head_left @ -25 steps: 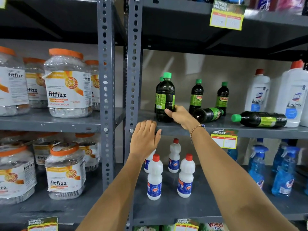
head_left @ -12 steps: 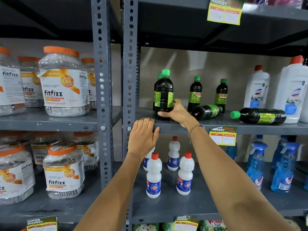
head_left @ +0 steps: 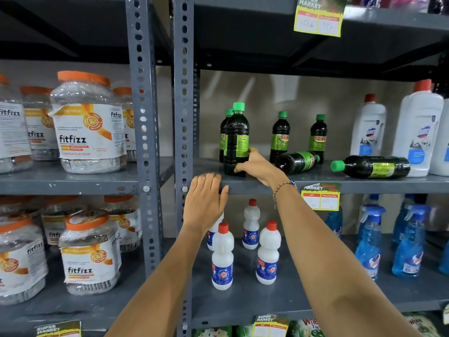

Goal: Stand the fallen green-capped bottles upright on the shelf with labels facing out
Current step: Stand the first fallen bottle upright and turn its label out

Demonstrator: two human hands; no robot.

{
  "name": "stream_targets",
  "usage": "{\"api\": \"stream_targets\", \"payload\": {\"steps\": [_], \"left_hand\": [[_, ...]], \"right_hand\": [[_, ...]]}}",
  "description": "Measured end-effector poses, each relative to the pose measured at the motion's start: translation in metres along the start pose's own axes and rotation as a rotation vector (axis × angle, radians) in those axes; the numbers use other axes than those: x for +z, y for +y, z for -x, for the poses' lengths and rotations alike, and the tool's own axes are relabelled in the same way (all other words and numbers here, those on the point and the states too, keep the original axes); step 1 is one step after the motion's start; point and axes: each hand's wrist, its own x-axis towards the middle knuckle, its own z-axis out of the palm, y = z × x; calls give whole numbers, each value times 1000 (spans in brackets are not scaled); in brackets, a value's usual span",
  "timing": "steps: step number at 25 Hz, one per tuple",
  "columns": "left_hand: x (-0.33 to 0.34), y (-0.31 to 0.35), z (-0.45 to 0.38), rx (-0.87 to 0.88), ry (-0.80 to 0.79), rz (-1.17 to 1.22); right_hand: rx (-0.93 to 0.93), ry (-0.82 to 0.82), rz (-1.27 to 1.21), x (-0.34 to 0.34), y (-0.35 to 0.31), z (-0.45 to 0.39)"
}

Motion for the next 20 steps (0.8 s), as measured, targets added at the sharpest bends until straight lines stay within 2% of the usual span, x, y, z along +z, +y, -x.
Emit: {"api": "stream_targets", "payload": {"steps": [5,10,13,15,17,20], "left_hand": [[0,0,0,-1,1,-5],[2,0,0,5,5,-20],[3,0,0,-4,-2,-21],[3,0,1,-4,-2,-16],[3,0,0,-10,-2,-14],[2,0,1,-7,8,-13]], "right_hand": [[-64,-16,126,-2,21,-23],[-5,0,62,1,-3,7],[-64,76,123,7,7,-3],[-93,51,135,6,3,-2],[-47,8,88,6,-5,8],[-43,62,77,8,1,3]]}}
